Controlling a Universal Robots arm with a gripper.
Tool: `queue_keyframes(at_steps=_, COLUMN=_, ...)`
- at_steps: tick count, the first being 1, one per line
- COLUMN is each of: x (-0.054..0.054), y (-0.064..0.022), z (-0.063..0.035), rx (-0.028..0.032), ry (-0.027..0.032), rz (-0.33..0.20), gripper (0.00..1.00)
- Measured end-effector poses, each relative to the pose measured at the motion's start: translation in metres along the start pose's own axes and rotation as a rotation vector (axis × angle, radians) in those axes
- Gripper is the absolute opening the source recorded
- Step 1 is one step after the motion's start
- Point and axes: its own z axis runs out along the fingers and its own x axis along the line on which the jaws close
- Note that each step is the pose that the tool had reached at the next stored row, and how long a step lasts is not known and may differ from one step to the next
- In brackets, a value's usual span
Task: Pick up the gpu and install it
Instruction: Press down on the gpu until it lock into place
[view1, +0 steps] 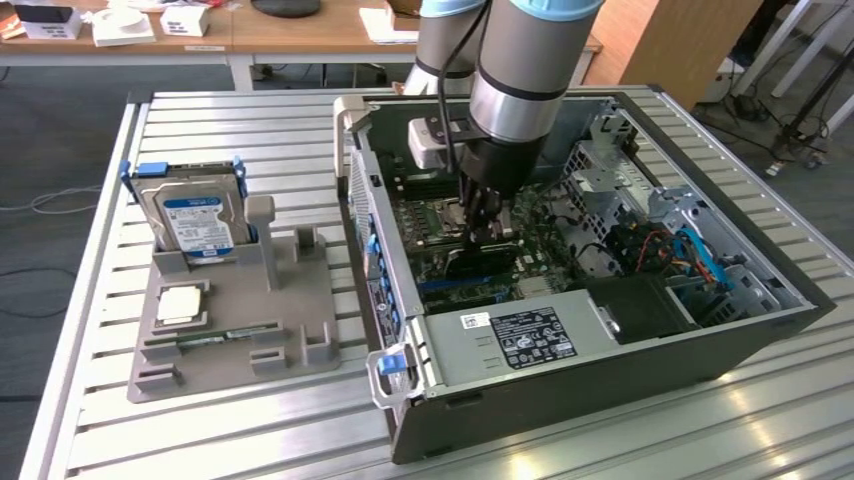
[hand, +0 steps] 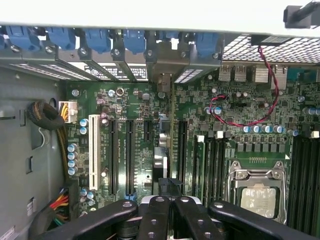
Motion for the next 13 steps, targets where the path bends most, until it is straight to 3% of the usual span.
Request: queue_keyframes(at_steps=13, x=-0.0001, y=0.0, z=-0.0021, rx=0.0, ry=-0.0002, rz=0.0, gripper=0.11)
